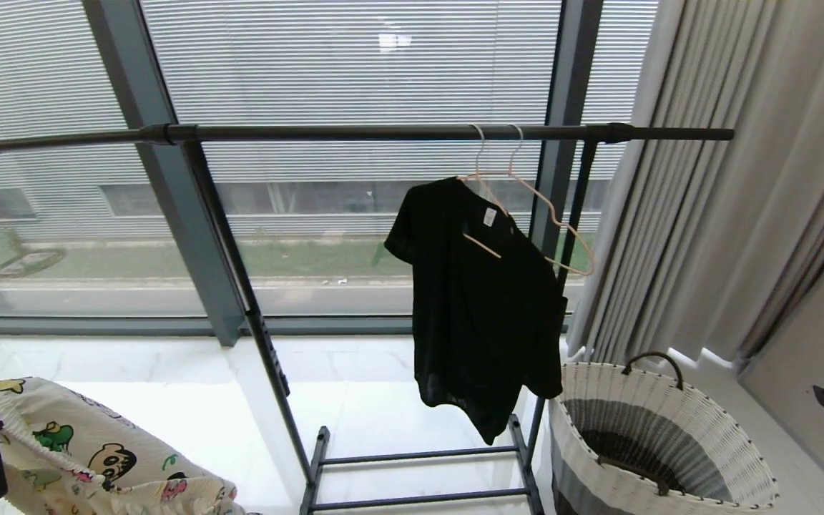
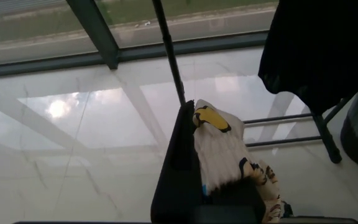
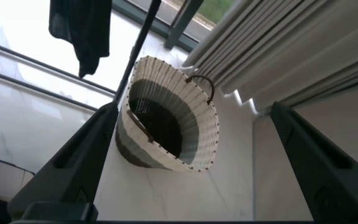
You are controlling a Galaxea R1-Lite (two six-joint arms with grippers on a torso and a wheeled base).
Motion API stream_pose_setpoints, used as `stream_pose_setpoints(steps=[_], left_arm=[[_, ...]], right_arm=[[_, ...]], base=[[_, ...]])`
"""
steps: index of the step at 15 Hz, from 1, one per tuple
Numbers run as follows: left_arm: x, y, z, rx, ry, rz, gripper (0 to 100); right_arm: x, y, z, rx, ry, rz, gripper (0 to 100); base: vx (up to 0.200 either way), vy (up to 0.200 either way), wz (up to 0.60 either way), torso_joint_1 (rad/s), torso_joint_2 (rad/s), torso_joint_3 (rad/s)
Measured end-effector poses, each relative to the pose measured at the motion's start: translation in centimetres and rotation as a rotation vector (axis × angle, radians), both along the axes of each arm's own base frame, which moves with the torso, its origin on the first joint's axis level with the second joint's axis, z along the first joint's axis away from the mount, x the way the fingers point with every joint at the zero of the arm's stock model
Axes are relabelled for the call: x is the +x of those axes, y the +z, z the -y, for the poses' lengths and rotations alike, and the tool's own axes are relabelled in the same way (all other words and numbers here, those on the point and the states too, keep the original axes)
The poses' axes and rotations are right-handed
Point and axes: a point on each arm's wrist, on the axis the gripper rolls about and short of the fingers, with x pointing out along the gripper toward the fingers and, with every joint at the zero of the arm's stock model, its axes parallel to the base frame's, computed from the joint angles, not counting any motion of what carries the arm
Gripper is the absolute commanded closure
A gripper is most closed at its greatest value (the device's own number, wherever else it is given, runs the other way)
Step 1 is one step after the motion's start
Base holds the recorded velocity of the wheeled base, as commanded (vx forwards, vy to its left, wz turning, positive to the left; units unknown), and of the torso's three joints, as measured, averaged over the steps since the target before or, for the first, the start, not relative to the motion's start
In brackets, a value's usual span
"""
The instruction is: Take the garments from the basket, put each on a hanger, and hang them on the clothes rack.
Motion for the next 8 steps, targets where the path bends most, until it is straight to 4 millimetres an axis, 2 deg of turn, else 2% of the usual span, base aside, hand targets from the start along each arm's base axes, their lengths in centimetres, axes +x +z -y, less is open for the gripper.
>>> stream_pose_setpoints(steps=[7, 8], left_arm=[[0.01, 0.02, -0.01, 0.003, 0.006, 0.001, 100], [0.01, 0.02, -0.02, 0.003, 0.006, 0.001, 100]], right_arm=[[0.12, -0.14, 0.05, 0.003, -0.011, -0.009, 0], [0.23, -0.26, 0.12, 0.001, -0.023, -0.015, 0]], base=[[0.0, 0.0, 0.0, 0.0, 0.0, 0.0], [0.2, 0.0, 0.0, 0.002, 0.0, 0.002]])
